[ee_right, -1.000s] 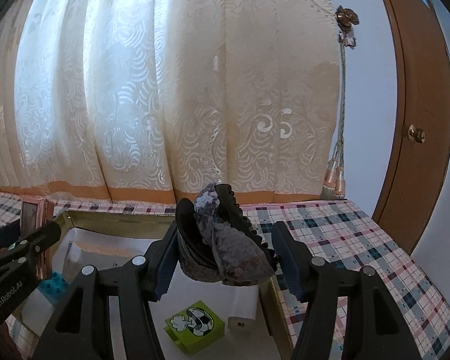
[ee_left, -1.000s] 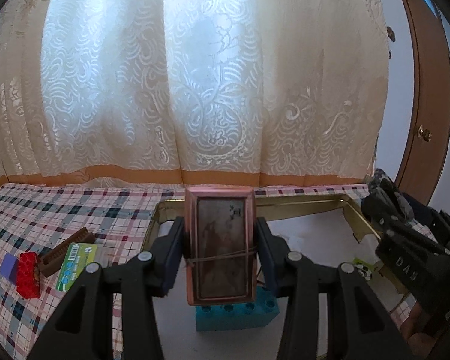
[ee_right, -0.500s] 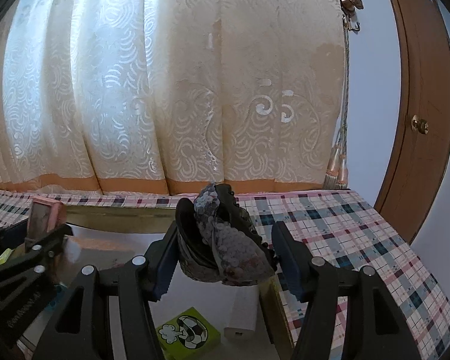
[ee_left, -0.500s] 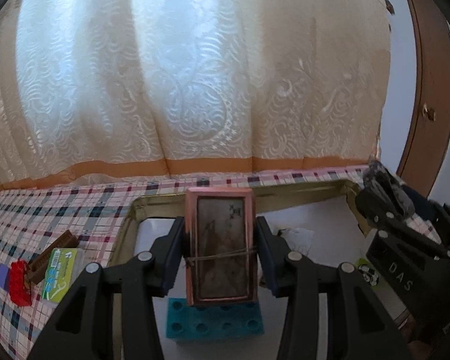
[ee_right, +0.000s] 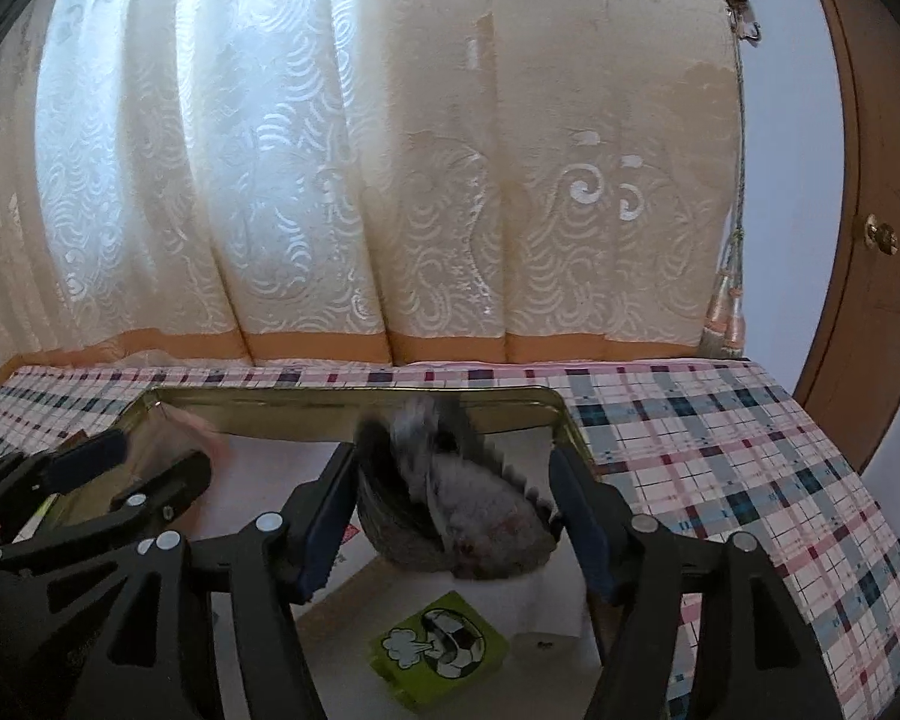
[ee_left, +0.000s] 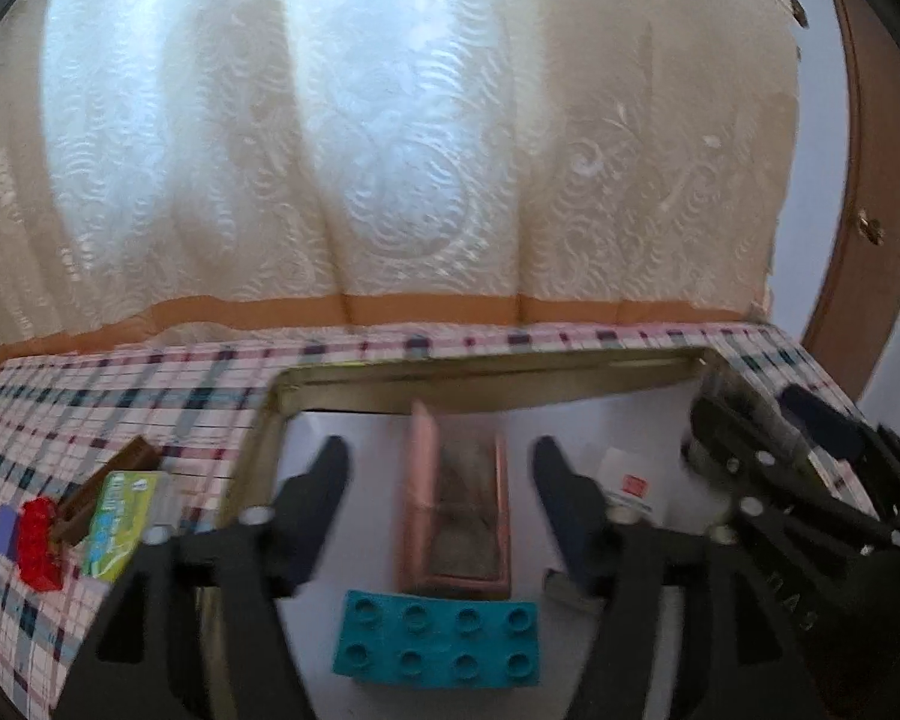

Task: Organize rigid objects
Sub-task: 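Lower the pouch and mirror frame into the tin and open both tools, then withdraw both tools from the tin back toward the remaining objects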

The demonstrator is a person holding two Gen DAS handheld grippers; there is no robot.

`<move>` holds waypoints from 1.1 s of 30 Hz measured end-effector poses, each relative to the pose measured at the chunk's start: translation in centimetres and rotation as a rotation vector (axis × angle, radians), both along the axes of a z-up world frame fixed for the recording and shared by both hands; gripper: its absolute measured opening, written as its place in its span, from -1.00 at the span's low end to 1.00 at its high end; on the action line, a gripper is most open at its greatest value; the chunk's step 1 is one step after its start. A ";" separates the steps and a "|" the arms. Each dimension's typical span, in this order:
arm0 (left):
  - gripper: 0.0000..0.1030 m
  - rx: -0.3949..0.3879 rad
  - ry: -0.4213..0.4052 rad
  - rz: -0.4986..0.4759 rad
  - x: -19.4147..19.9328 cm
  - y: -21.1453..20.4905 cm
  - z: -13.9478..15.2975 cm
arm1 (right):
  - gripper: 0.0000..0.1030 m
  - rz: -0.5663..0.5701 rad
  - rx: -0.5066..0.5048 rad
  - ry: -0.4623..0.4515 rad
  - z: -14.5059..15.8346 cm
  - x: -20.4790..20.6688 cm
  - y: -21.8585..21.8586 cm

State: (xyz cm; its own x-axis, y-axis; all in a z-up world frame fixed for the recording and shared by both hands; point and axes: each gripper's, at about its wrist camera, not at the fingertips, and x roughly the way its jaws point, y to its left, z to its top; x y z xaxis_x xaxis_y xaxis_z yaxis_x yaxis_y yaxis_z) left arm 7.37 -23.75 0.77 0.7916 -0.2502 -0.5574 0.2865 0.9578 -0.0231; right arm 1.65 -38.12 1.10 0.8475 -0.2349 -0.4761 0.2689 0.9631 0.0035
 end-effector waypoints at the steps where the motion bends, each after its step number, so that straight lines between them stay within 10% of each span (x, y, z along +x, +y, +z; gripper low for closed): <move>1: 0.57 0.002 -0.018 0.013 -0.2 0.2 0.2 | 0.34 -0.009 0.013 -0.003 0.0 -0.1 -0.3; 3: 1.00 0.008 -0.067 0.048 -0.8 0.7 0.6 | 0.39 -0.017 0.037 -0.012 0.0 -0.3 -0.7; 33: 0.99 -0.018 -0.255 0.134 -4.6 6.2 1.3 | 0.59 -0.151 -0.052 -0.464 3.1 -7.7 0.4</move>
